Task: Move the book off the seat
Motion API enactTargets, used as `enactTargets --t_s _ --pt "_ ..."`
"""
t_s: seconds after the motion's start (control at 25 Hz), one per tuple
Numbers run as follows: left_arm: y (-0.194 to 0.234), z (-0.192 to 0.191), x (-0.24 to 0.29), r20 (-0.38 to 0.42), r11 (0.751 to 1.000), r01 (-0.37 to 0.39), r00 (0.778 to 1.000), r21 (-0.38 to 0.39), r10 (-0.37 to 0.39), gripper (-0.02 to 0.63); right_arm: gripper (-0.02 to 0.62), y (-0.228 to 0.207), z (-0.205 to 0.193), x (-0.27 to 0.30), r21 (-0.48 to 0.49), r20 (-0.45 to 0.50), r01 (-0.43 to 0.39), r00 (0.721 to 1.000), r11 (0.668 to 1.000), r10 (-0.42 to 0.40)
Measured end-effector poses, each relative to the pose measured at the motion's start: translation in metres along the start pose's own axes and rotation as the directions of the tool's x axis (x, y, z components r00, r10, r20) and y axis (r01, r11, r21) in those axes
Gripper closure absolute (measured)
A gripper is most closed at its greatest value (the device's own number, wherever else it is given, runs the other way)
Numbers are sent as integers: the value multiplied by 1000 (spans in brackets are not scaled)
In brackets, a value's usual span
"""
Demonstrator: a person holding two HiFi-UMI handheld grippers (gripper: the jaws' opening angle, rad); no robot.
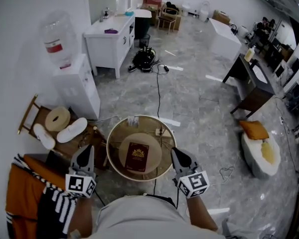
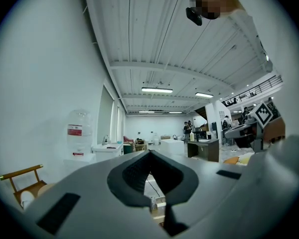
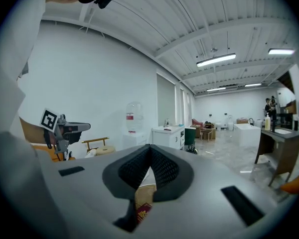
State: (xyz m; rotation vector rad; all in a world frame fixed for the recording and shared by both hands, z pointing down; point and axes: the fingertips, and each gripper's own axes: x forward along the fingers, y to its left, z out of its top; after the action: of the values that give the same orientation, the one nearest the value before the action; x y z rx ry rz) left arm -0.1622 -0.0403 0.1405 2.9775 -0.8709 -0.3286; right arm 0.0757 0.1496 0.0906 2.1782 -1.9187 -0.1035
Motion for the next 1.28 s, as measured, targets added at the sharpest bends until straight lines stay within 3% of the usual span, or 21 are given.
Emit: enactTargets --t_s 0.4,0.88,1.28 --pt "-5 -7 -5 22 1000 12 1000 -20 -12 589 574 -3 -3 -5 -3 19 30 999 1000 -30" --pt "-17 -1 -10 30 999 39 999 -6 -39 589 574 8 -18 -5 -1 -38 49 998 999 -49" --pt "-20 -10 -29 20 1000 29 999 -12 -29 589 574 24 -19 -8 -15 -37 19 999 1000 -19"
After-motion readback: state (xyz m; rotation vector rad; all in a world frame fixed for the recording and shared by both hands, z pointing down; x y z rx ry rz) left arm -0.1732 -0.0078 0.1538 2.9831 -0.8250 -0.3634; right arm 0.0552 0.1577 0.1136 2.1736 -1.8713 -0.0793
